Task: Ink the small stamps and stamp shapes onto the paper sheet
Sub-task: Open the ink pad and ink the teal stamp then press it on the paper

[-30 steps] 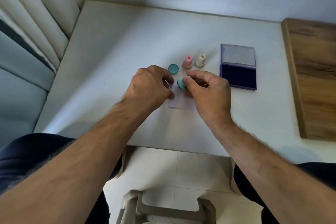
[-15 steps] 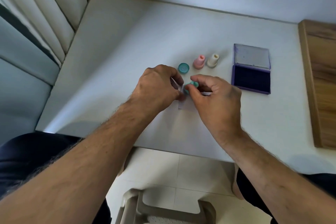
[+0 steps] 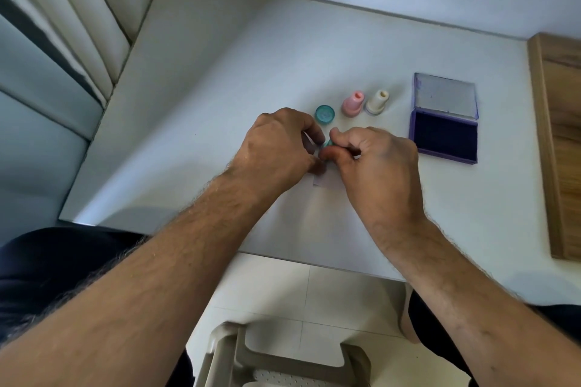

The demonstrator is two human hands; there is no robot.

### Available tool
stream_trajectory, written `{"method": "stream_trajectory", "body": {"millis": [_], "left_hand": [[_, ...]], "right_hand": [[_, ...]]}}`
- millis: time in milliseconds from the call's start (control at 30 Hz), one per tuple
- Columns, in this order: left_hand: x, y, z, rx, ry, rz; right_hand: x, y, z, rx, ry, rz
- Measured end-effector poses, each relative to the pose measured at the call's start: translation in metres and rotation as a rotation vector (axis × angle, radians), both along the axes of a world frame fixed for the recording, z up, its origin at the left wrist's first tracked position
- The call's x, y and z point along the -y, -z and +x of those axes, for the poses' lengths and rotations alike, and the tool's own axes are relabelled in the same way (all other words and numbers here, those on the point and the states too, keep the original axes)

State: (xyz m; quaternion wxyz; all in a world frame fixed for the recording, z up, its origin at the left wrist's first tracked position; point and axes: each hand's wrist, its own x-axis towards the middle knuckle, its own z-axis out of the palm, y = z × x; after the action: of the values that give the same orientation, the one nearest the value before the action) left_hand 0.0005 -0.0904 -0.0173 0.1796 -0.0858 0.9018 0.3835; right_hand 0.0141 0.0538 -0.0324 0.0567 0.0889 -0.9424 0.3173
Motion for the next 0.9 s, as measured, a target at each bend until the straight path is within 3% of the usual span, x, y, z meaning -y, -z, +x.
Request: {"method": "stream_trajectory", "body": {"millis": [900], "left_hand": [[-0.0006,-0.0073,-0.0045,0.023,0.079,-0.067]], "right_hand": [[-0.0060,-0.0065,-0.0039,0.059,-0.092,-0.033]]}}
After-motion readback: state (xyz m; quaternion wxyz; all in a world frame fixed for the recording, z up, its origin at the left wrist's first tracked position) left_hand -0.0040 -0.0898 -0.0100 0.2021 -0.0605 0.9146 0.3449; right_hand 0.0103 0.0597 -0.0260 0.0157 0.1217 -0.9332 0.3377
